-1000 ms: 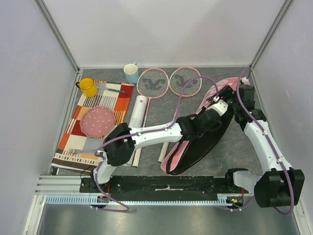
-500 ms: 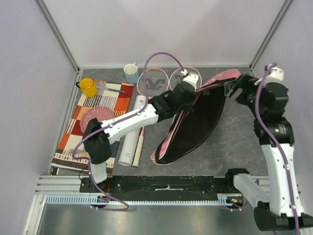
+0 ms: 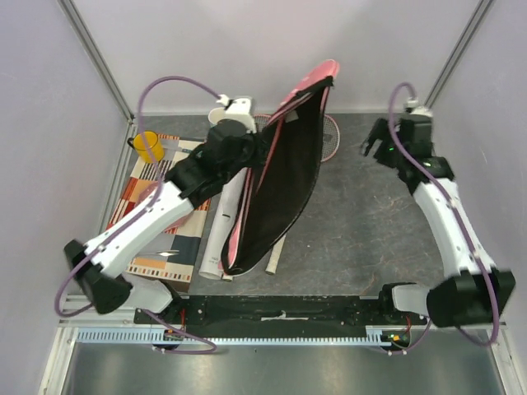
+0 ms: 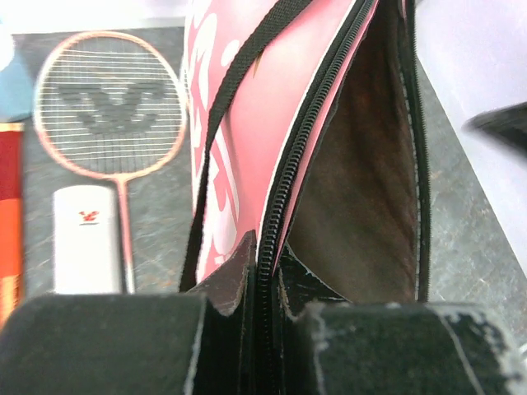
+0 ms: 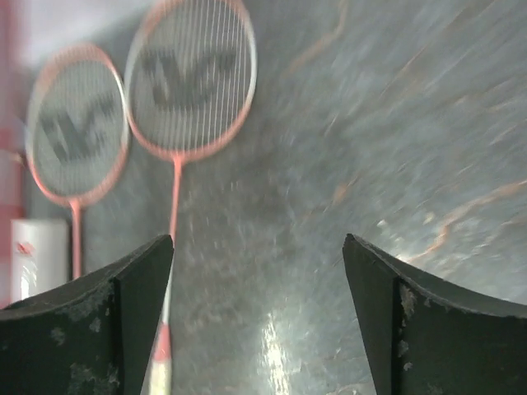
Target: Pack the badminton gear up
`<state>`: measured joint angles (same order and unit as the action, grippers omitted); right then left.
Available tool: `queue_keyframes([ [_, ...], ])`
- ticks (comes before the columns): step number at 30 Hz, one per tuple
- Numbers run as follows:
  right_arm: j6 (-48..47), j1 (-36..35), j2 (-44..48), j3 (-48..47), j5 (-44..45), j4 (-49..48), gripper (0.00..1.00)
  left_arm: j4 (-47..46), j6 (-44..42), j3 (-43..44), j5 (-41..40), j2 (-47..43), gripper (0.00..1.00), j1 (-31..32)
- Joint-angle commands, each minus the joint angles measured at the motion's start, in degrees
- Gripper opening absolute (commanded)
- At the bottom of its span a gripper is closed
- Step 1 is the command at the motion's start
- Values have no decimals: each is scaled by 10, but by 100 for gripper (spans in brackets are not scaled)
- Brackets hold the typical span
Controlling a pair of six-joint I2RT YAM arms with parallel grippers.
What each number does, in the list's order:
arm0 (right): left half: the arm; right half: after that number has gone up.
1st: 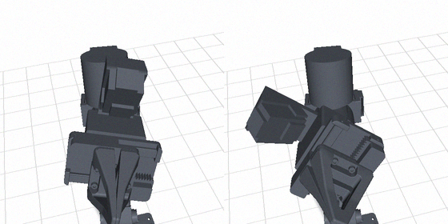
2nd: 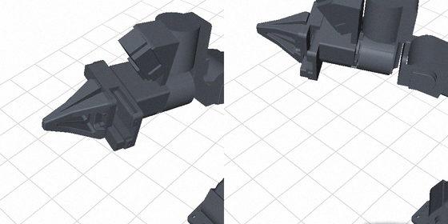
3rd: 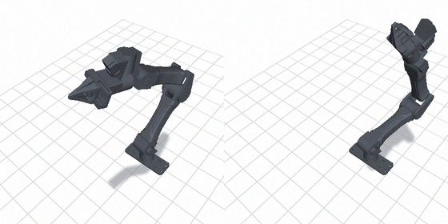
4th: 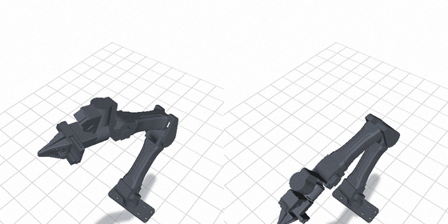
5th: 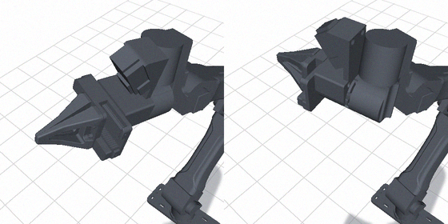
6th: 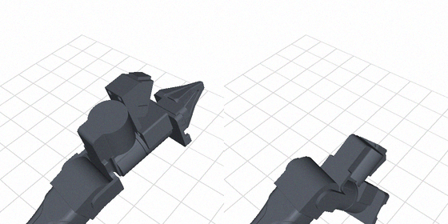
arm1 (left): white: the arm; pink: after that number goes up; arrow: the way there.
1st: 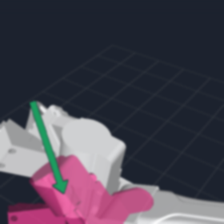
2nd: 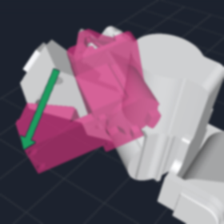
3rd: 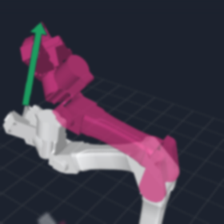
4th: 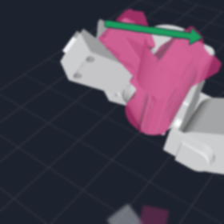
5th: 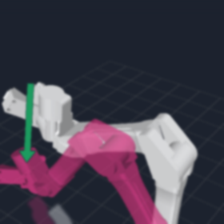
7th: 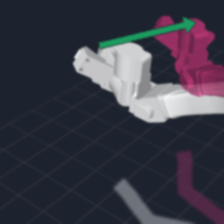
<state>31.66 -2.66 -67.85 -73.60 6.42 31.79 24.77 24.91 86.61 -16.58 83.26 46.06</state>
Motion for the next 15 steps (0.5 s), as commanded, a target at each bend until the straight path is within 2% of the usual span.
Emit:
queue_keyframes([
  [1, -3, -74, -113, 51, -108, -46, 88, -32, 14, -50, -52, -112, 2, -16],
  [5, 65, -145, -189, 67, -91, -108, 82, -15, -9, -86, -123, -179, 2, -18],
  [9, 117, -203, -280, 30, -70, -109, 73, -7, -28, -135, -187, -243, 2, -18],
  [12, 172, -246, -330, 7, -40, -118, 54, -8, -35, -164, -219, -283, 2, -18],
  [13, 184, -261, -357, -2, -23, -118, 45, -7, -37, -170, -224, -297, 2, -18],
  [15, 210, -277, -389, -43, -14, -90, 35, -6, -39, -180, -229, -307, 2, -18],
])
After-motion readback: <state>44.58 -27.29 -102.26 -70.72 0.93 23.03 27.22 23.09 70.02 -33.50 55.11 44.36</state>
